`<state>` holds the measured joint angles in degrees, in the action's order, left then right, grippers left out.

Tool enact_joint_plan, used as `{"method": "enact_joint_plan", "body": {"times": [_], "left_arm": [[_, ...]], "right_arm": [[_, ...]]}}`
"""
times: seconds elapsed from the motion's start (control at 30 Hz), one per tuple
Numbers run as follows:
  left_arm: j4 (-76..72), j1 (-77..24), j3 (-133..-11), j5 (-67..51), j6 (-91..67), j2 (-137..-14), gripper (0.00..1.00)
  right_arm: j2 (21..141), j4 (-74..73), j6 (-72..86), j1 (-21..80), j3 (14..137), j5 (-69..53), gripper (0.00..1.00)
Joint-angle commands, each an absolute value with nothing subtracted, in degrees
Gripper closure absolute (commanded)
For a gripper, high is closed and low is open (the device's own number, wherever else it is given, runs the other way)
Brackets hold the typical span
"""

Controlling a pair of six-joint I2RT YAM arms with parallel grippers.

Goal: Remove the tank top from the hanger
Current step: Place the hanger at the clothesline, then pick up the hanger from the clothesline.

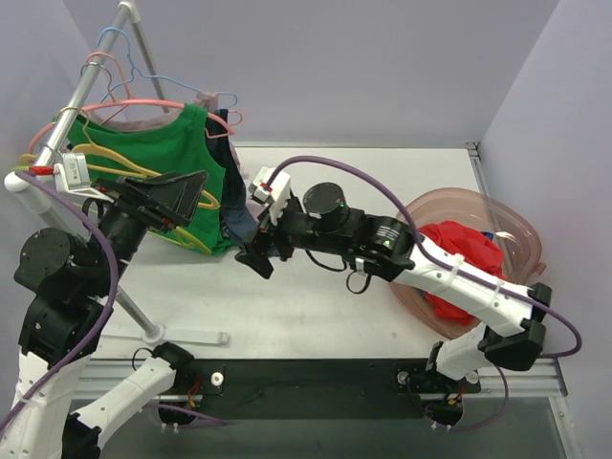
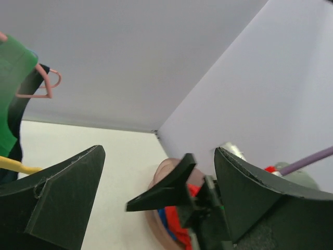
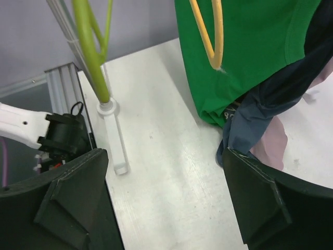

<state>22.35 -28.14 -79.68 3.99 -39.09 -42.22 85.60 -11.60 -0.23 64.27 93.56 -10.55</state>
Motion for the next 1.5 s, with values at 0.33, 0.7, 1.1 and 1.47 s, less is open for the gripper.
{"method": "enact_joint_plan", "body": {"times": [0.33,0.7,1.1,1.47], "left_arm": [[37.18,-28.39,-98.34,12.89,-18.74,-59.05,0.03],[25.59,-28.65,-96.07,37.07,-7.93,-66.97,0.03],[15.74,-28.74,-100.28,47.71,-2.10,-76.46,0.13],[2.64,-26.55,-98.53,56.25,6.23,-78.84,0.25]], "right_arm": [[67.15,-10.10,4.39,66.88,78.23,-6.15,0.01],[61.00,-14.15,3.25,67.94,76.99,-3.61,0.01],[62.40,-18.10,2.90,68.55,80.07,-2.55,0.01],[66.35,-20.92,3.34,69.26,84.02,-2.02,0.01]]}}
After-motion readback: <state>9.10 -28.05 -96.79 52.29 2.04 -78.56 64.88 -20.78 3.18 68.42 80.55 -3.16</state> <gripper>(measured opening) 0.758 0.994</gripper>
